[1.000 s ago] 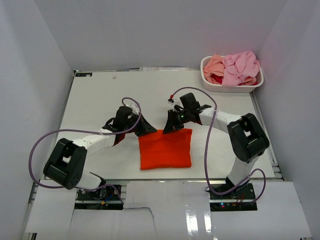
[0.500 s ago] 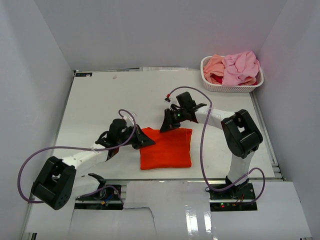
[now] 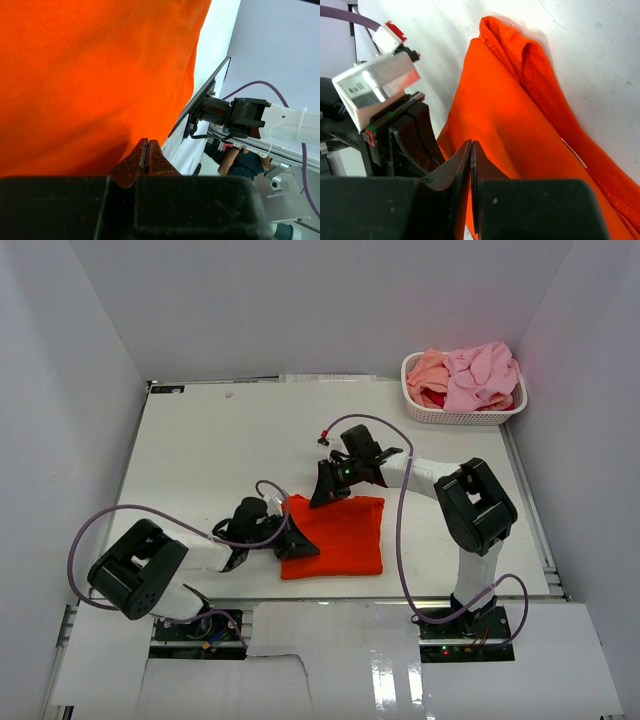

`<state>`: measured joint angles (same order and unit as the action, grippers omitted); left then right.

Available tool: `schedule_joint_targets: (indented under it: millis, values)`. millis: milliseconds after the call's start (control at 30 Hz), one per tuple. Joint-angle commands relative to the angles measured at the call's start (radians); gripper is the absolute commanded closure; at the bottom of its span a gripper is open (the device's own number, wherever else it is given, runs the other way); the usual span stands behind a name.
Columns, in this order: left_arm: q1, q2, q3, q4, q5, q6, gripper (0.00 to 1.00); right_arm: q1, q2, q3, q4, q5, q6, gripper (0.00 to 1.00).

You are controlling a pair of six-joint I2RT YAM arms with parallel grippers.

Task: Fold and stack the t-shirts
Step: Smooth out wrinkles on the folded tshirt

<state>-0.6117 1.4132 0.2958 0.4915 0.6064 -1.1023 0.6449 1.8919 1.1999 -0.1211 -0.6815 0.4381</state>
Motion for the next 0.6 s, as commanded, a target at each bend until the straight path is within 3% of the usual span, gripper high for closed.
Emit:
schedule_joint_targets:
  millis: [0,567]
  values:
    - [-0.028,0.019,-0.017,0.137,-0.006,-0.033,1.00,0.010,0.009,0.000,0.064,-0.029,0.024,0.92]
    - [-0.100,0.328,-0.103,0.373,-0.077,-0.119,1.00,-0.007,0.062,-0.074,0.110,-0.053,0.017,0.92]
